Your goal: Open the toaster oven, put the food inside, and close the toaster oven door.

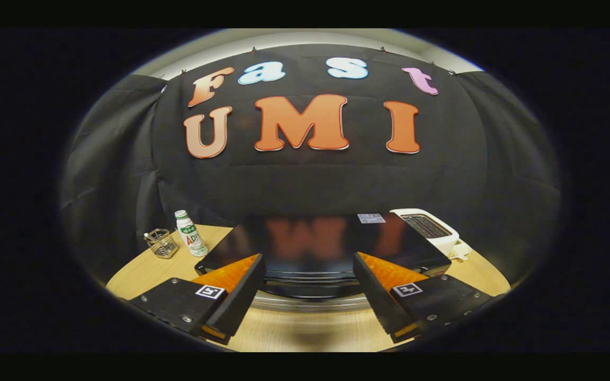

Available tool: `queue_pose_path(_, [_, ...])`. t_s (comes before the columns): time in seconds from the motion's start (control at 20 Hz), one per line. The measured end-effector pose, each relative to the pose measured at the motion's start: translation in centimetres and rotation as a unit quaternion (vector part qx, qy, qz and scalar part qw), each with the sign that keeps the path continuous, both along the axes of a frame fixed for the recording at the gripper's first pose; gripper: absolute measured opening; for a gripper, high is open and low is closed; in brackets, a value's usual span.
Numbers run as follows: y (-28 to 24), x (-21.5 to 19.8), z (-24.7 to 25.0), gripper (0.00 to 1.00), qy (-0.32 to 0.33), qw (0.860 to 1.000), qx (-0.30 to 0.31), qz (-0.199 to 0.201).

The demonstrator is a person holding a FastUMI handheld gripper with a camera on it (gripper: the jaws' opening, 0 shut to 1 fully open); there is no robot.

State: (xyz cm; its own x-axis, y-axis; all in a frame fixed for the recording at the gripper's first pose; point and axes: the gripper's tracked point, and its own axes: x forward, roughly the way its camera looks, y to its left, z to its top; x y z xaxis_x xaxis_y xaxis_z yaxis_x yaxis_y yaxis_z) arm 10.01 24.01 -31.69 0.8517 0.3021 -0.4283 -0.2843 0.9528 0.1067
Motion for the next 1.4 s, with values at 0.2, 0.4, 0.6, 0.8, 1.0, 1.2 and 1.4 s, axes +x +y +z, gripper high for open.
queue_pose_path(0.2, [-0.1,-0.7,-1.7,0.99,0.024,1.0,-0.01,0.0])
queue_pose_path(0.4, [-0.3,-1.5,-1.7,0.99,0.029,0.999,-0.019,-0.001])
queue_pose_path(0.6, [-0.5,-2.1,-2.0,1.0,0.033,0.999,-0.018,-0.004])
queue_pose_path(0.8, [-1.0,-3.9,-1.9,1.0,0.039,0.999,-0.019,-0.004])
queue_pose_path(1.0, [-1.7,-6.3,-2.2,1.0,0.048,0.999,-0.02,-0.003])
queue_pose_path(1.2, [-2.4,-9.0,-3.1,1.0,0.06,0.998,-0.022,-0.006])
queue_pose_path(1.4, [-2.8,-10.8,-4.0,1.0,0.066,0.997,-0.027,-0.009])
